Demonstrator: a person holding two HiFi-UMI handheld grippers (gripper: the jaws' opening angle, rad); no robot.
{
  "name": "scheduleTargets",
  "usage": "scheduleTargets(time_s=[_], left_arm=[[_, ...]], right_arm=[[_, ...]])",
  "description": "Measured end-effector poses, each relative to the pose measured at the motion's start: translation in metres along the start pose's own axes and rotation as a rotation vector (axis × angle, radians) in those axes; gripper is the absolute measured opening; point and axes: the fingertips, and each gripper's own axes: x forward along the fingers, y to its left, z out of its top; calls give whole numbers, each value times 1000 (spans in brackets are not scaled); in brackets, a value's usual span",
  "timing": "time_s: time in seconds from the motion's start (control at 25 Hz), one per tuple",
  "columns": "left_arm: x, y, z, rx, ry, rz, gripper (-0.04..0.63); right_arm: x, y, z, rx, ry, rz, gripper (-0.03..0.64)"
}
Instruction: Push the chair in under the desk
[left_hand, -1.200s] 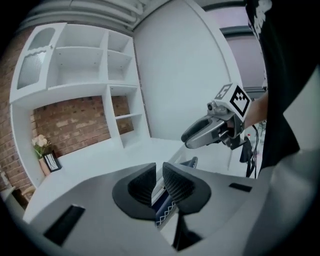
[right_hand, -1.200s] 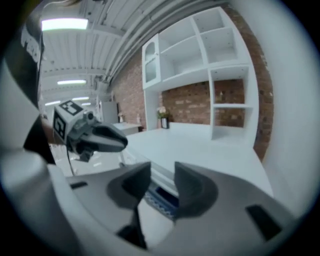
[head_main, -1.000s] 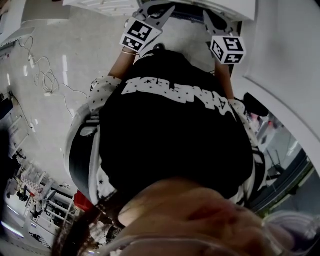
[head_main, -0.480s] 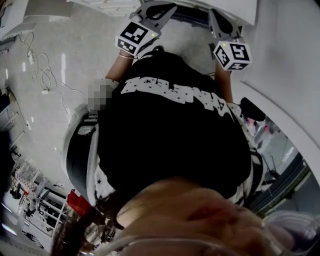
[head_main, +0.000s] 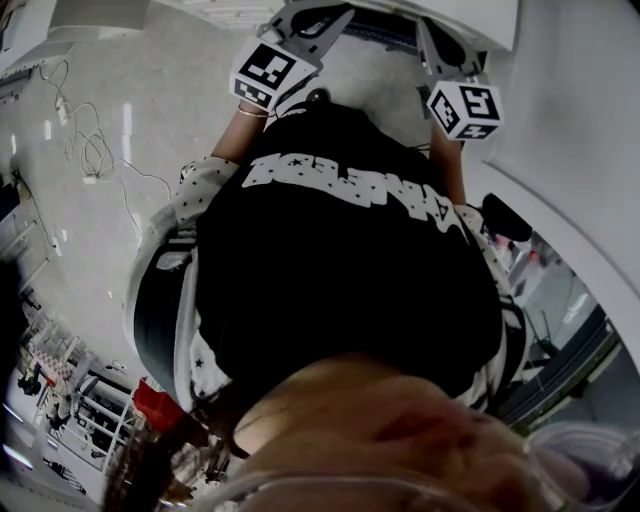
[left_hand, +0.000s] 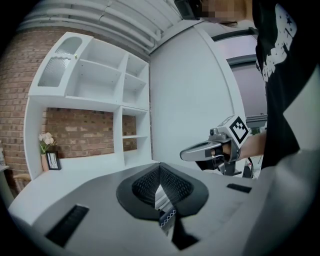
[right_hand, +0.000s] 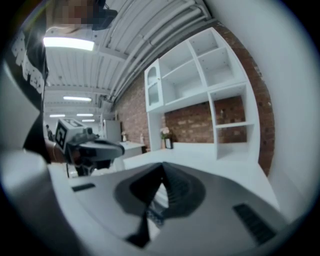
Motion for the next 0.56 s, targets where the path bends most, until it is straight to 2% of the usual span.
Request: scheduleTargets(time_s=[0.56], left_arm=[[3,4,1,1,-2,16,35]], right_arm=[[2,-1,8,-17,-14,16,29]])
